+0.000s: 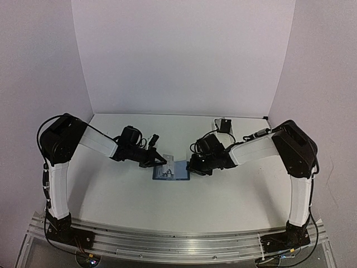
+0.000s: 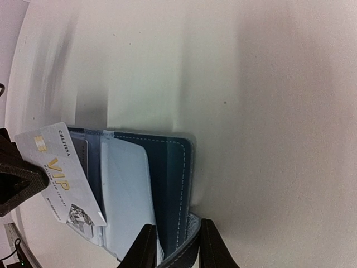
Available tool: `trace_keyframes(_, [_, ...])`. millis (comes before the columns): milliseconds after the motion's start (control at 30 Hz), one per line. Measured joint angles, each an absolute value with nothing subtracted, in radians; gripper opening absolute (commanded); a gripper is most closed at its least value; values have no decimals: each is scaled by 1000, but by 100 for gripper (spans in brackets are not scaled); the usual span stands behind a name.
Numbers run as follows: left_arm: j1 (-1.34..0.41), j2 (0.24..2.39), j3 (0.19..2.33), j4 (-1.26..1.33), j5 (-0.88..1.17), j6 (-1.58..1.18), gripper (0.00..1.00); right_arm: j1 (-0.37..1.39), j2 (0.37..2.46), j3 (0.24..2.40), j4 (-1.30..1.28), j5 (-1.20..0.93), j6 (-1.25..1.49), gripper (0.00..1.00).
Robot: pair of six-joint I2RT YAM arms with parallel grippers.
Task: Put the credit cards into the card holder
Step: Insert the credit card into the card holder.
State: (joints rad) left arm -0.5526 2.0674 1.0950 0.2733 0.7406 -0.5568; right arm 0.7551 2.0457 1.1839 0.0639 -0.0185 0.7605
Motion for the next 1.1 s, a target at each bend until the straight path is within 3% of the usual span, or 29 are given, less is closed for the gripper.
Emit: trace_keyframes(1100, [-549,2148,1053,423,839,-698,0,753,2022,1077,227,-72,908,22])
